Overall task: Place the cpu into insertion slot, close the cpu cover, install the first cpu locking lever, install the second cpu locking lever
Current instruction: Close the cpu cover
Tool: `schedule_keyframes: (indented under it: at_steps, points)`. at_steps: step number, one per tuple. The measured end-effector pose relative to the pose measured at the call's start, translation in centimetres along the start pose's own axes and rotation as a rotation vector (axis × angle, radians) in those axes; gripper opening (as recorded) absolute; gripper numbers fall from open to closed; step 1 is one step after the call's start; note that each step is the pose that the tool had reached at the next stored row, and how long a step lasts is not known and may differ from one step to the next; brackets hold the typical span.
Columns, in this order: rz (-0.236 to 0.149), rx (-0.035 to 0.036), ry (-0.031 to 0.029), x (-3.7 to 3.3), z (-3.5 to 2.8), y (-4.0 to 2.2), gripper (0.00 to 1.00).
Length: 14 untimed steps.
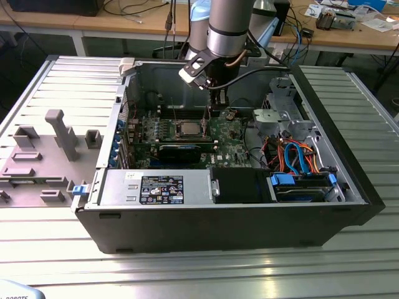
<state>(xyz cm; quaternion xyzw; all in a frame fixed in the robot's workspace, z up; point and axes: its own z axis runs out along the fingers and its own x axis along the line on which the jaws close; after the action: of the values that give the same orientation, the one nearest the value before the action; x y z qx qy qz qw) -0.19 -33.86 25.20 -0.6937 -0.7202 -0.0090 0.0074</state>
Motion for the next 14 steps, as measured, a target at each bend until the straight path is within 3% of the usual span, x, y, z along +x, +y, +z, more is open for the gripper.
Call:
schedule_keyframes:
  at_steps: [5, 14]
  points:
    - [0.0, 0.0, 0.0, 0.02, 0.0, -0.56, 0.11]
    - [0.0, 0.0002, 0.0, 0.02, 0.0, -0.63, 0.11]
